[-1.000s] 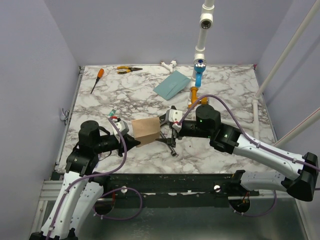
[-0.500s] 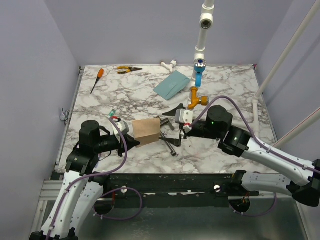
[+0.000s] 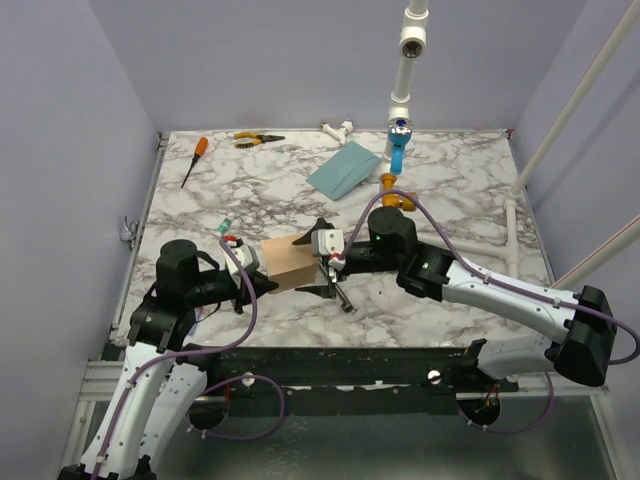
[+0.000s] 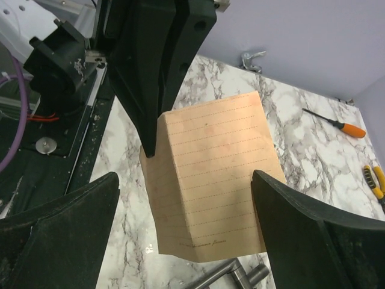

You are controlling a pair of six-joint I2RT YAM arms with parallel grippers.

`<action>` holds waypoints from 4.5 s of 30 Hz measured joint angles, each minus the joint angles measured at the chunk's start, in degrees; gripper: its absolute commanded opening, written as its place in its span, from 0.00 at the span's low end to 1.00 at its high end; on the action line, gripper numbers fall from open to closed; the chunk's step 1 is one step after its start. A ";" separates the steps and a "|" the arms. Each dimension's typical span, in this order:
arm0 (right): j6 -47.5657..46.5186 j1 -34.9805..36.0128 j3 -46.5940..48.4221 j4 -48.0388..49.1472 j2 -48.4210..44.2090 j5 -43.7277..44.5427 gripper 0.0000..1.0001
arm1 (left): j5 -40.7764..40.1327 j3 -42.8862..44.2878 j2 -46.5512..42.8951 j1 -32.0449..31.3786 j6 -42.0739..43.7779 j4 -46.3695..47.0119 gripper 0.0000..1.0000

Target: Place the letter into the envelope and seal it

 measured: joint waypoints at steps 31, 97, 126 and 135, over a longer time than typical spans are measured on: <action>-1.11 1.20 3.13 -2.01 9.22 0.33 0.01 | 0.20 4.87 1.70 0.00 10.64 -3.39 0.00; 5.01 3.85 3.78 7.82 6.69 -5.77 0.01 | 2.64 9.40 -2.12 -0.76 10.78 -6.45 0.00; -1.42 4.22 3.48 1.95 7.80 1.99 0.01 | 0.37 10.58 -3.82 -1.14 17.09 -6.60 0.24; -1.90 4.57 3.48 1.88 7.80 1.97 0.01 | 0.66 10.69 -2.21 -2.19 16.94 -6.38 0.12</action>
